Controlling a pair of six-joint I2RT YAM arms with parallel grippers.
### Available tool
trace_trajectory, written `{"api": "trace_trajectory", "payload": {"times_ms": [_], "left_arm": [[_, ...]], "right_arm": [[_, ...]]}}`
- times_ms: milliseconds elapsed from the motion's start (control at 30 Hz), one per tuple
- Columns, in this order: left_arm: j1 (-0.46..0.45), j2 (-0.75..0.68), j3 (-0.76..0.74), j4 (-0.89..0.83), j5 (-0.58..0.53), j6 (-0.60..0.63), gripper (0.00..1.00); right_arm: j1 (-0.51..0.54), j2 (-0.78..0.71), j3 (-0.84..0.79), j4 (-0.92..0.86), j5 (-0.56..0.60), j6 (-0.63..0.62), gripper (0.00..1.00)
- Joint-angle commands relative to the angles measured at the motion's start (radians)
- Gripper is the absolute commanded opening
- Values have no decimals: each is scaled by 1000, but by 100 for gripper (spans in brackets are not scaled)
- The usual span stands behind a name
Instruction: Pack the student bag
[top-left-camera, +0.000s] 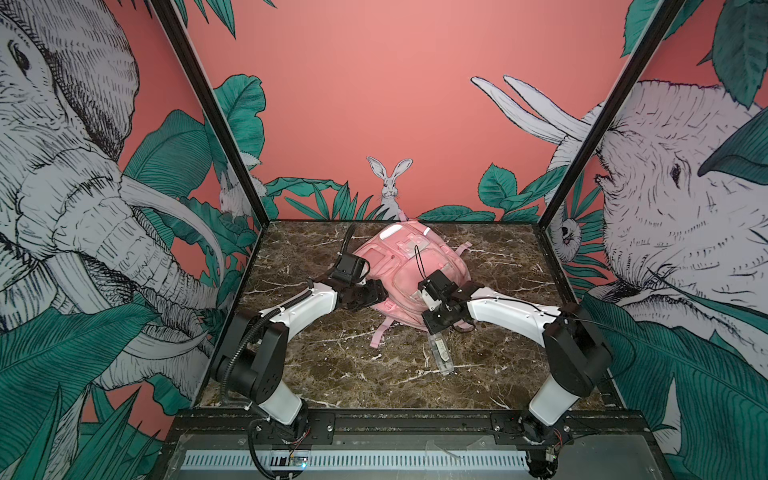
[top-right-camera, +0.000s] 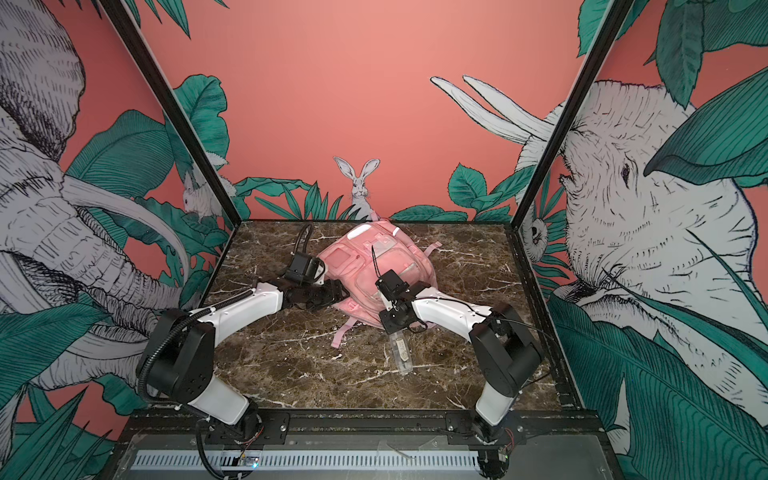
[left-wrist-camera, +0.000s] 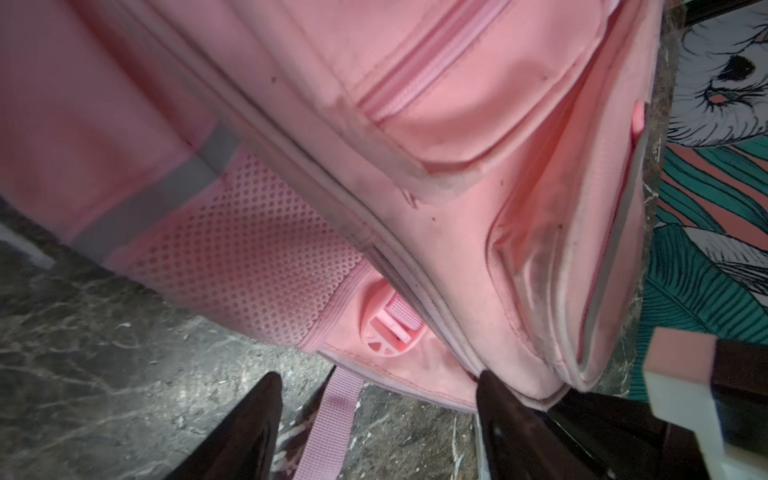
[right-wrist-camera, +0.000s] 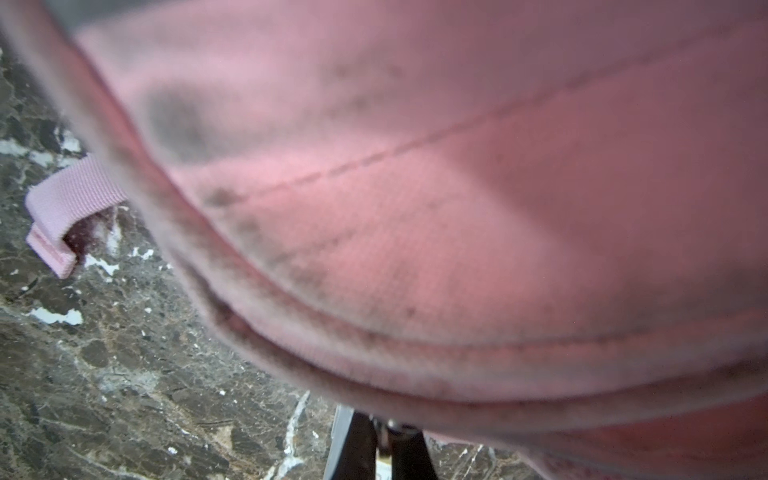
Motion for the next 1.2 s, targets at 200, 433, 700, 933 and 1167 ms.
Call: {"api": "trace_trajectory", "payload": {"times_ms": [200,433,700,933,1167], "left_arm": [[-25,83,19,138,39,-91,73],[-41,162,45,219,71,-126,67],[-37,208,113,190,69,-94,19],[27,198,108,152,63,-63,0],[124,154,91,106,60,-12,0]], "right_arm": [[29,-29,-6,8,-53,-6,0],[50,-16,17,5,-56,-1,0],[73,-9,31,-4,-40,6,0],[73,-36,19,-46,-1,-8,0],[65,-77,-22,-75,42,-20,0]]}}
